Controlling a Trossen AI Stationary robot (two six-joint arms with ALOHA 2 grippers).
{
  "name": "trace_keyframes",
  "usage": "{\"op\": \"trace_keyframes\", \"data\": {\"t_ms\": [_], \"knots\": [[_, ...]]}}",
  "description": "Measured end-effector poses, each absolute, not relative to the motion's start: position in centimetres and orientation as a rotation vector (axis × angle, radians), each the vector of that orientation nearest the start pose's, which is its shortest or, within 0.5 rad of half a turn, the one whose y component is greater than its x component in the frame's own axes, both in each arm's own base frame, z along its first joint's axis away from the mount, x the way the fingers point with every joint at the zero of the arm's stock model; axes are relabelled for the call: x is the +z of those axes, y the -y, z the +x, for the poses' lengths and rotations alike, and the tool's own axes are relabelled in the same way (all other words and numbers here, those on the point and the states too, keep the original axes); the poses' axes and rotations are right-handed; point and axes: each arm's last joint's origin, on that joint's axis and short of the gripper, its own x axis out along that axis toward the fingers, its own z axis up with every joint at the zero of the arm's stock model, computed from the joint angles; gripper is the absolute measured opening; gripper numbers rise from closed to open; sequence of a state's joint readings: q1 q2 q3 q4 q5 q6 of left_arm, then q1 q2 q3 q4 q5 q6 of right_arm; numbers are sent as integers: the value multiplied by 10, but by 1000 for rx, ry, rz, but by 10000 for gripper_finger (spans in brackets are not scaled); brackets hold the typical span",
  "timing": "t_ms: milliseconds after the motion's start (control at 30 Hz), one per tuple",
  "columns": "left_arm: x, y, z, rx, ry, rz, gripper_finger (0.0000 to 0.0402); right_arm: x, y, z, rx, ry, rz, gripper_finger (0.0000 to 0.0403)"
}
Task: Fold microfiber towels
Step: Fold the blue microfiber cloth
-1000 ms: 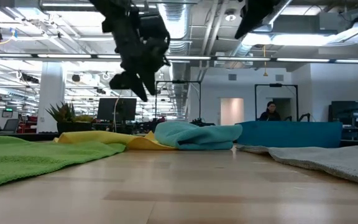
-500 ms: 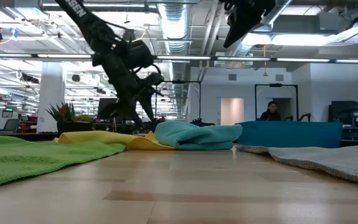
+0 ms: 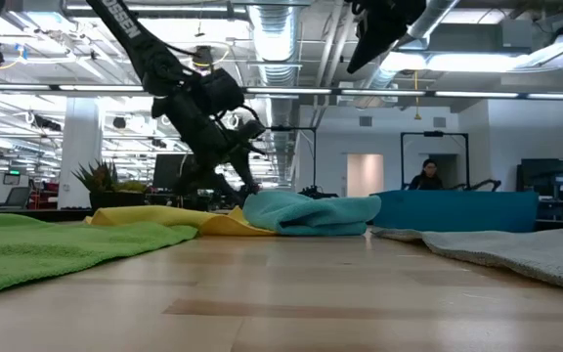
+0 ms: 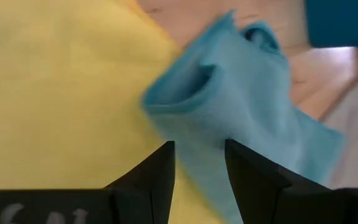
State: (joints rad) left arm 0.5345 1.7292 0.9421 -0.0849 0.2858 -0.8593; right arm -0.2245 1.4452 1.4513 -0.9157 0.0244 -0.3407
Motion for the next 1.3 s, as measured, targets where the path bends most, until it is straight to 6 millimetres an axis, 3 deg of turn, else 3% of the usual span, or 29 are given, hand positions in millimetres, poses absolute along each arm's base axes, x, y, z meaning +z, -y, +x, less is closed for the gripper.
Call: {"op": "trace_keyframes", "data": {"t_ms": [100,400,667,833,1000,1300], "knots": [[162,-165,307,555,-584,-1110,133,351,66,284,-80,-930,-217,124],[140,-163,309,618,-660,-1141,133,351,66,284,-82,-929,-216,124],[181,-166,315,541,-587,-1073,133,351,66,284,-84,-930,-215,124],[195,-161,301,659,-676,-1039,133,351,66,284,-85,-930,-215,124],[189,-155,288,741,-812,-1067,133,351,66,284,-84,-929,-215,124],[165,-159,298,705,-856,-1076,133,351,66,284,-84,-927,-215,124]]}}
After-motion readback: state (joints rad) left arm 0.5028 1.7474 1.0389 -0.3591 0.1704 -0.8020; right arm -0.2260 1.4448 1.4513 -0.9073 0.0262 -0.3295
